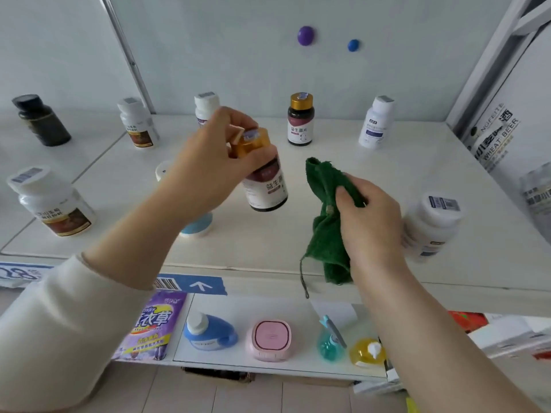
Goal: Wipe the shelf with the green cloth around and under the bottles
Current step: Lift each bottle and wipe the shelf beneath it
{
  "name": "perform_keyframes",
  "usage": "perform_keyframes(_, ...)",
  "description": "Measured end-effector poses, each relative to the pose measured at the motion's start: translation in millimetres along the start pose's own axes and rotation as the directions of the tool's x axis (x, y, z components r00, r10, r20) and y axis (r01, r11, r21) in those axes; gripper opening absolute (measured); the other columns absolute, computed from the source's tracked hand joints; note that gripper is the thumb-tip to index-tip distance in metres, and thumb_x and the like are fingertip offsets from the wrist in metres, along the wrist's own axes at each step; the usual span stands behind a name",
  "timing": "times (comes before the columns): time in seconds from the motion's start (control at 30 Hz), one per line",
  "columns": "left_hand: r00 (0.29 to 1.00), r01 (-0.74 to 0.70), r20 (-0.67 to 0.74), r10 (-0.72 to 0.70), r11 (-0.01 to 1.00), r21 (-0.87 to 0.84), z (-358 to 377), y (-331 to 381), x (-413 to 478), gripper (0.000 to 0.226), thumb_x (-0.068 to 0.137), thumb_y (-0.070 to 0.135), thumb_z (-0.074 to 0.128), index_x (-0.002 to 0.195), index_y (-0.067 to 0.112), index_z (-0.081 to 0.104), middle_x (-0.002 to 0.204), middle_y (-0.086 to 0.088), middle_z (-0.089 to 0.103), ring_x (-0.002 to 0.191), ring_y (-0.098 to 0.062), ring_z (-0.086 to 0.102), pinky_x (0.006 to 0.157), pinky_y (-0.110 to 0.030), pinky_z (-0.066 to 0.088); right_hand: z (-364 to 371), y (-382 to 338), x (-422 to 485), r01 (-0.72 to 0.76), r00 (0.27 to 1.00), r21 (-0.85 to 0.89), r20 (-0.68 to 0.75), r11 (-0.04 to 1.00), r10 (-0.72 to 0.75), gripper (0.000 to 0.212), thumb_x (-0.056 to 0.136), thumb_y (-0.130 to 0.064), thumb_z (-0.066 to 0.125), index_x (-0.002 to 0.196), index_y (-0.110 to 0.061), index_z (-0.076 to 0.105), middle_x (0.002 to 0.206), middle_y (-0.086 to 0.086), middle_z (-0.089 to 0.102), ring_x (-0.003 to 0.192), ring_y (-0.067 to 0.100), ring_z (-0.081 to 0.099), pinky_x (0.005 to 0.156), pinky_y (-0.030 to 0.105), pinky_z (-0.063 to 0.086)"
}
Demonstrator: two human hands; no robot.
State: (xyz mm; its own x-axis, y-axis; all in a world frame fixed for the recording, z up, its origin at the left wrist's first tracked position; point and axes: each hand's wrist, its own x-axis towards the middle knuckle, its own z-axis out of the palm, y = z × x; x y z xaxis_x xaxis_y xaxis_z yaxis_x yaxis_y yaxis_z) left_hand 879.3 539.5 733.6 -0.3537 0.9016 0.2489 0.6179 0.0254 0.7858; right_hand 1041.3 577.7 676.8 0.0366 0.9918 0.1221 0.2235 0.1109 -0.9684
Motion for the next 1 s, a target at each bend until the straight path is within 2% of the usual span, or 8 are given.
perform_keyframes(0.1, 0.999, -0.032, -0.034, 0.032, 0.999, 0.003, -13, 6, 8, 0.032, 0.077, 0.038, 0.065, 0.102, 0.028, 0.048, 0.109, 0.006, 0.062, 0.095, -0.018, 0.063, 0.073, -0.024, 0.046, 17, 11, 32, 0.136, 0.985, -0.312, -0.059, 0.94, -0.162, 0.033, 0.093, -0.013, 0.045, 0.124, -0.017, 0.057, 0.12, 0.006, 0.059, 0.112, 0.02, 0.054, 0.084, 0.007, 0.028)
perform_keyframes(0.27, 0.998, -0.057, -0.028, 0.057, 0.998, 0.009, -24, 8, 17, 0.032, 0.074, 0.04, 0.064, 0.1, 0.03, 0.049, 0.102, 0.012, 0.063, 0.091, -0.012, 0.064, 0.072, -0.023, 0.048, 41, 29, 76, 0.244, 0.966, -0.702, 0.113, 0.669, -0.234, 0.037, 0.094, -0.008, 0.04, 0.128, -0.012, 0.051, 0.128, 0.011, 0.048, 0.116, 0.028, 0.044, 0.093, 0.028, 0.031)
perform_keyframes(0.4, 0.996, -0.086, -0.001, 0.086, 0.996, 0.018, -27, 7, 21, 0.032, 0.073, 0.041, 0.064, 0.1, 0.031, 0.049, 0.098, 0.017, 0.063, 0.088, -0.007, 0.064, 0.072, -0.021, 0.048, 61, 23, 34, 0.55, 0.827, -0.555, 0.469, 0.624, -0.311, 0.036, 0.093, -0.012, 0.043, 0.127, -0.014, 0.053, 0.133, 0.003, 0.05, 0.12, 0.021, 0.047, 0.096, 0.024, 0.03)
perform_keyframes(0.5, 0.994, -0.104, 0.027, 0.104, 0.995, 0.012, -28, 8, 23, 0.035, 0.071, 0.043, 0.063, 0.101, 0.032, 0.048, 0.102, 0.015, 0.064, 0.089, -0.006, 0.064, 0.072, -0.022, 0.05, 51, 23, -15, 0.709, 0.695, -0.439, 0.568, 0.552, -0.44, 0.034, 0.083, -0.014, 0.048, 0.111, -0.017, 0.066, 0.119, 0.001, 0.064, 0.108, 0.019, 0.062, 0.091, 0.018, 0.038)
perform_keyframes(0.57, 0.993, -0.11, 0.04, 0.109, 0.994, 0.01, -30, 9, 25, 0.035, 0.072, 0.042, 0.062, 0.102, 0.032, 0.047, 0.103, 0.014, 0.063, 0.09, -0.005, 0.063, 0.068, -0.017, 0.045, 41, 24, -6, 0.726, 0.674, -0.442, 0.607, 0.526, -0.42, 0.035, 0.089, -0.015, 0.044, 0.119, -0.02, 0.061, 0.129, -0.003, 0.057, 0.118, 0.015, 0.056, 0.095, 0.02, 0.04)
perform_keyframes(0.7, 0.993, -0.107, 0.042, 0.106, 0.994, 0.025, -34, 9, 26, 0.034, 0.074, 0.041, 0.063, 0.102, 0.032, 0.047, 0.107, 0.012, 0.064, 0.093, -0.007, 0.064, 0.067, -0.014, 0.043, 43, 27, 77, 0.437, 0.897, -0.73, 0.395, 0.526, -0.198, 0.039, 0.095, -0.012, 0.038, 0.133, -0.016, 0.045, 0.141, 0.007, 0.04, 0.127, 0.026, 0.039, 0.102, 0.031, 0.03)
perform_keyframes(0.8, 0.994, -0.108, 0.032, 0.107, 0.994, 0.013, -38, 9, 25, 0.036, 0.071, 0.042, 0.062, 0.103, 0.032, 0.049, 0.109, 0.011, 0.066, 0.095, -0.009, 0.065, 0.076, -0.02, 0.047, 64, 23, 101, 0.341, 0.937, -0.774, 0.324, 0.534, -0.129, 0.041, 0.096, -0.014, 0.036, 0.136, -0.01, 0.038, 0.141, 0.013, 0.037, 0.129, 0.03, 0.034, 0.104, 0.033, 0.026)
perform_keyframes(1.0, 0.993, -0.122, -0.002, 0.122, 0.992, 0.023, -40, 14, 22, 0.035, 0.072, 0.042, 0.063, 0.102, 0.031, 0.049, 0.109, 0.008, 0.066, 0.094, -0.01, 0.066, 0.084, -0.032, 0.052, 60, 15, -3, 0.709, 0.661, -0.43, 0.682, 0.559, -0.313, 0.042, 0.097, -0.015, 0.037, 0.138, -0.022, 0.039, 0.15, -0.006, 0.03, 0.139, 0.013, 0.022, 0.111, 0.019, 0.015)
